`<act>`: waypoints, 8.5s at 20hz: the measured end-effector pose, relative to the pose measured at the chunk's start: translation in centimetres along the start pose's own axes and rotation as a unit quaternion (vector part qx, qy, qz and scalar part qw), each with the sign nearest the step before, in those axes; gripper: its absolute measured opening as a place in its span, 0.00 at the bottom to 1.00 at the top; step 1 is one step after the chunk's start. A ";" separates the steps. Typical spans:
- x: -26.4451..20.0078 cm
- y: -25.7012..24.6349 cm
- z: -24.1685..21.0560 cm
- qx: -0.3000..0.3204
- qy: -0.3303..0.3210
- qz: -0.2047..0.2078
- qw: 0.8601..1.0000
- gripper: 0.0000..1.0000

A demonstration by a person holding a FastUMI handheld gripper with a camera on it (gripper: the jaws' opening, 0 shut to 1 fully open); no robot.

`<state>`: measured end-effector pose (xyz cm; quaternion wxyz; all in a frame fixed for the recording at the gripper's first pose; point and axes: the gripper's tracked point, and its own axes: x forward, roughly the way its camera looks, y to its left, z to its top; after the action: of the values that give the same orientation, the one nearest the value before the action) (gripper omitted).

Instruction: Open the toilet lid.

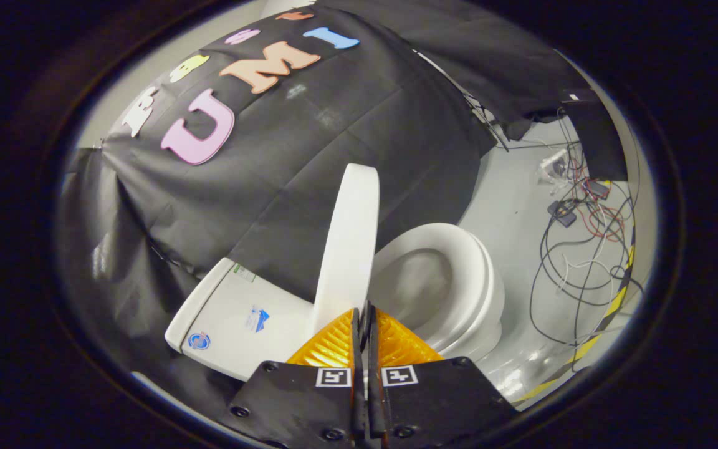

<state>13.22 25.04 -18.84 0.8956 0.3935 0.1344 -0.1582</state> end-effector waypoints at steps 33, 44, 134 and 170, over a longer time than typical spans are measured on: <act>-1.7 12.2 1.5 -0.147 -0.051 0.008 0.988 0.08; -1.8 16.0 1.1 -0.198 -0.055 0.024 0.978 0.10; -2.7 32.5 -13.2 -0.348 0.036 0.204 0.914 0.99; -12.8 18.4 6.1 -0.373 -0.059 0.158 0.912 0.99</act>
<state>9.40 34.52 1.97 0.9968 0.0367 0.0670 0.0243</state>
